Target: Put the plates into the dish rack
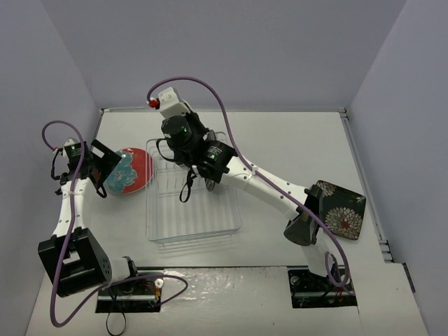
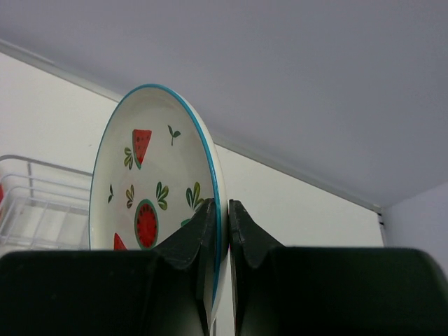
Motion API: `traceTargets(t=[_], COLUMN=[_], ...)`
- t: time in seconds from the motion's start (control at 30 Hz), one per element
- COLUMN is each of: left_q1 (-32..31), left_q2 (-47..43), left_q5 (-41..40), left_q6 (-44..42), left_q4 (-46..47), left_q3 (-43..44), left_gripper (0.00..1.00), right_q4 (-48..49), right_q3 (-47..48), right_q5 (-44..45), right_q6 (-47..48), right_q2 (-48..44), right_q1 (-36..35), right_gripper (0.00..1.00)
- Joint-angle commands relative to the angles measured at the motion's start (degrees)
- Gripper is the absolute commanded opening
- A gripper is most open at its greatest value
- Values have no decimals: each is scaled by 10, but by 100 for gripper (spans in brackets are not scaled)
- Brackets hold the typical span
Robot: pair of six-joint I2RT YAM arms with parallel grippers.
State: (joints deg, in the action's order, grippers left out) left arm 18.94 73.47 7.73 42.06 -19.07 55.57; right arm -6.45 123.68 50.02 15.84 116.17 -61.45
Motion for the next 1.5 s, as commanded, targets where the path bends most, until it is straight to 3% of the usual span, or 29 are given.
traceTargets(t=[0.0, 0.47, 0.8, 1.47], left_q1=[2, 3, 4, 4], left_q2=[-22, -24, -26, -25], left_q5=[8, 12, 12, 14], left_q6=[-8, -8, -9, -10], left_q4=[26, 28, 28, 32], left_q3=[7, 7, 5, 2], left_gripper=[97, 97, 97, 97], right_q4=[167, 146, 68, 38], right_q3=[20, 20, 15, -9], right_q5=[140, 171, 136, 139], right_q6=[101, 146, 87, 63], right_q2=[-7, 30, 53, 85], right_q1=[-9, -9, 3, 13], right_gripper=[0, 0, 0, 0])
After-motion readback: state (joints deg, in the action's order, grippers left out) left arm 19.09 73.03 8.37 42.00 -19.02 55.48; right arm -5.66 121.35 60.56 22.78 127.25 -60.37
